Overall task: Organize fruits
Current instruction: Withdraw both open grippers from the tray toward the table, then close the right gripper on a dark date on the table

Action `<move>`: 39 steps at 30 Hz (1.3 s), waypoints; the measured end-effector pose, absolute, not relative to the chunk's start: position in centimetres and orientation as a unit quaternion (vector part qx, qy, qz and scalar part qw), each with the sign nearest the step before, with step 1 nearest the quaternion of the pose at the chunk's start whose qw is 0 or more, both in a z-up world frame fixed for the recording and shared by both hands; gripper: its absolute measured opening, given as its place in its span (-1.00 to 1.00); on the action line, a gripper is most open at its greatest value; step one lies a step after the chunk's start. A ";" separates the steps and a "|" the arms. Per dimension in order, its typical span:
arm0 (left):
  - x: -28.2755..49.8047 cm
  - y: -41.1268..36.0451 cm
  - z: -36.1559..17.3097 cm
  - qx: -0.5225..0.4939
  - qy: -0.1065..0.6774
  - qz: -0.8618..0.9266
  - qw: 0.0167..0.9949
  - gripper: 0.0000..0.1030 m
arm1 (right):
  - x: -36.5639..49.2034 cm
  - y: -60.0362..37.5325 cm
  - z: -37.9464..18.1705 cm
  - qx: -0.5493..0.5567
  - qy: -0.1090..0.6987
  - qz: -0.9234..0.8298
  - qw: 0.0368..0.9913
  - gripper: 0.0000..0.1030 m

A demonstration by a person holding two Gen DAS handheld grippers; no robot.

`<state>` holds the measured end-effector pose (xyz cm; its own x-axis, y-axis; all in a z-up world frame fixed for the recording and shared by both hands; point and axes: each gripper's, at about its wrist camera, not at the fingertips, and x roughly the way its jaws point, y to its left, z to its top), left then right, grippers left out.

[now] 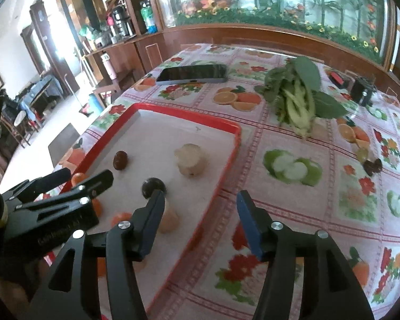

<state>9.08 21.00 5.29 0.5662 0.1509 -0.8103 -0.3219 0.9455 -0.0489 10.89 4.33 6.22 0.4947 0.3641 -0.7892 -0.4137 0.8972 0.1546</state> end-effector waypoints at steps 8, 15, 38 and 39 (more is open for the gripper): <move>9.7 14.1 5.8 -0.067 0.453 0.113 0.882 0.63 | 13.1 -6.4 5.4 0.000 0.445 0.166 0.880 0.10; 10.6 6.6 4.9 -0.048 0.474 0.070 0.876 0.64 | 17.4 -16.8 4.4 -0.002 0.423 0.117 0.899 0.10; 12.5 -0.5 2.9 -0.041 0.509 0.054 0.858 0.64 | 22.7 -19.3 1.1 -0.041 0.426 0.184 0.885 -0.62; 12.9 -0.9 2.9 -0.040 0.507 0.052 0.859 0.64 | 22.6 -19.5 1.1 -0.041 0.425 0.185 0.885 -0.62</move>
